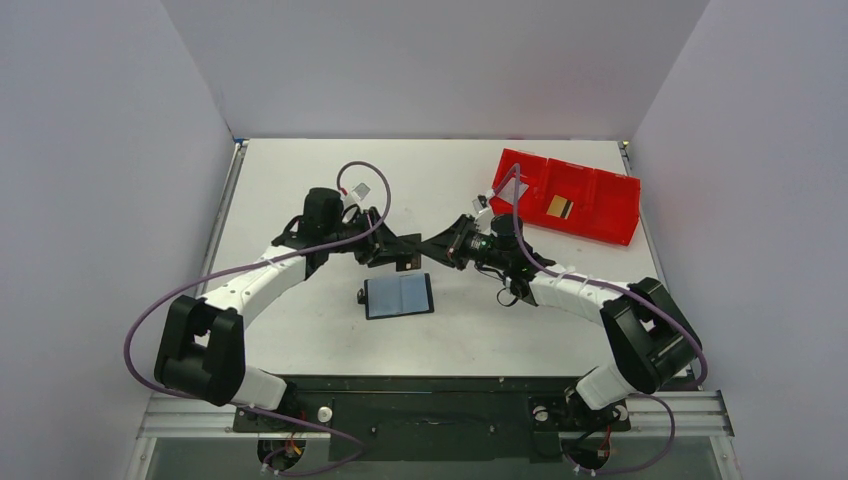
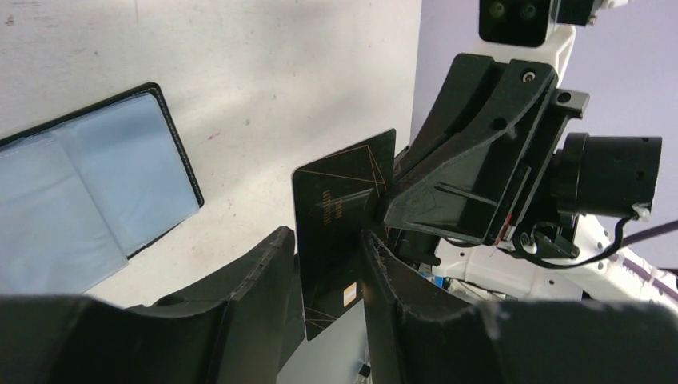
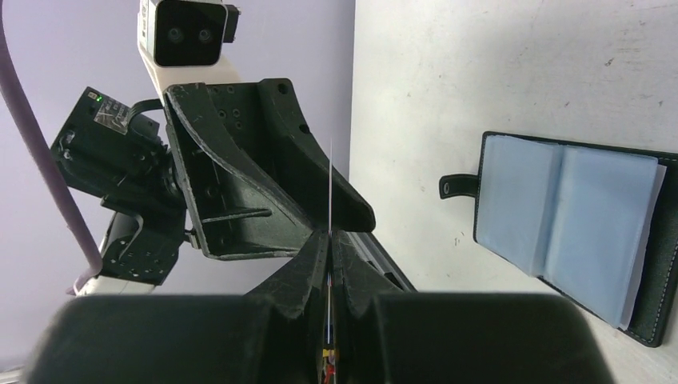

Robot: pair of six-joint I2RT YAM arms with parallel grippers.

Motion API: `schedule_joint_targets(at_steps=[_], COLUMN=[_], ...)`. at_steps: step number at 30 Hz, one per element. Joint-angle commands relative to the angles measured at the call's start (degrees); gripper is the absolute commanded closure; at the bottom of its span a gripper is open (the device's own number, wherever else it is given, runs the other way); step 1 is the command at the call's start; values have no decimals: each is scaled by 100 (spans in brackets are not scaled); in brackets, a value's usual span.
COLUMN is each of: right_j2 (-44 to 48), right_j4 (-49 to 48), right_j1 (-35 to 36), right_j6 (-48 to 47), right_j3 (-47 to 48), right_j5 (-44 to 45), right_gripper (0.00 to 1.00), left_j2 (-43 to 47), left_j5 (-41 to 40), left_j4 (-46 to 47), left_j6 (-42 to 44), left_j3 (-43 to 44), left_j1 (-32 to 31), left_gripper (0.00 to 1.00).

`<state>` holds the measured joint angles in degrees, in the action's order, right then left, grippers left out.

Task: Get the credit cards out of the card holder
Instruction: Place the credit card in the storage box.

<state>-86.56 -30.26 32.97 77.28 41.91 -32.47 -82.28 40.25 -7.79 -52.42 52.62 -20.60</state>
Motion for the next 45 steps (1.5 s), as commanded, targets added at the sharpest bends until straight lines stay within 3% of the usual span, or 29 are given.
schedule_joint_targets(at_steps=[1, 5, 8, 10, 12, 20, 25, 31, 45], right_j2=[252, 279, 307, 295, 281, 251, 305, 439, 731], right_j4=[-420, -361, -340, -366, -432, -1053, -1318, -1351, -1306], right_j1=[-31, -27, -6, 26, 82, 191, 193, 192, 188], right_j6=[86, -5, -62, -84, -66, 272, 445, 497, 484], right_j3=[157, 115, 104, 112, 104, -157, -368, -486, -742], right_j5=[-57, -26, -2, -7, -14, -14, 30, 113, 177], right_gripper=[100, 98, 74, 65, 63, 66, 83, 95, 86], left_j2=[174, 136, 119, 101, 68, -116, -271, -313, -368], left_j5=[439, 621, 737, 799, 815, 853, 842, 782, 700], left_j4=[936, 1304, 1673, 1982, 2237, 3719, 4197, 4311, 4513], left_j6=[-330, -644, -838, -1068, -1285, -2280, -2698, -2742, -2858], left_j3=[-148, -282, -372, -527, -598, -951, -1042, -1107, -1175], left_j1=[30, 30, 30, 30, 25, 25, 23, 30, 46], left_gripper=[74, 99, 100, 100, 100, 100, 100, 100, 100])
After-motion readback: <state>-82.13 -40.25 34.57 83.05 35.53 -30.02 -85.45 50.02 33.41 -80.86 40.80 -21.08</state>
